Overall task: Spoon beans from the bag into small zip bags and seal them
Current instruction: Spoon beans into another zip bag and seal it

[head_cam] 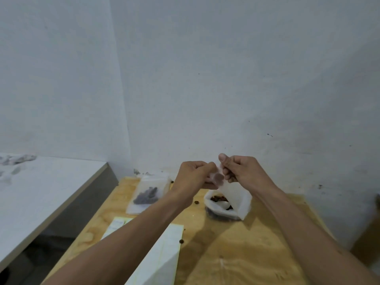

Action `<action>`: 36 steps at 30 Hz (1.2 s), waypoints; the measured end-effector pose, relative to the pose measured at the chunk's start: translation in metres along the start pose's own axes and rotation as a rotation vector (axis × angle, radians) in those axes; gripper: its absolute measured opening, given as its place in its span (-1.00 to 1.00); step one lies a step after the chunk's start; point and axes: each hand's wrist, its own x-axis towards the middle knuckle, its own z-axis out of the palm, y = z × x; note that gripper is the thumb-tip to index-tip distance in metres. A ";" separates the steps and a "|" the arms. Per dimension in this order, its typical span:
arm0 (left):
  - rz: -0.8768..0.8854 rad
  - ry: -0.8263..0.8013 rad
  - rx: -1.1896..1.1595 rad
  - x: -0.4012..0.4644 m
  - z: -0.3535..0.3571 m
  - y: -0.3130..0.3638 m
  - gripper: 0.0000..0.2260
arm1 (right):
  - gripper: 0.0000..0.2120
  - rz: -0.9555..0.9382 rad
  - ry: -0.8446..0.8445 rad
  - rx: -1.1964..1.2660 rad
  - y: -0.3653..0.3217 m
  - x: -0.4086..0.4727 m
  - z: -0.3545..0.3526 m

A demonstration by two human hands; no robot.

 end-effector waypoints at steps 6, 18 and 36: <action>0.086 0.159 0.118 0.003 -0.004 -0.006 -0.75 | -0.65 0.013 -0.097 0.023 0.006 0.007 0.007; 0.296 0.367 0.375 0.008 0.005 -0.023 -0.73 | -0.80 0.155 -0.041 0.011 -0.001 0.006 0.022; 0.330 -0.277 1.070 0.010 -0.050 -0.016 -0.08 | -0.74 0.179 0.003 -0.427 0.000 0.003 0.012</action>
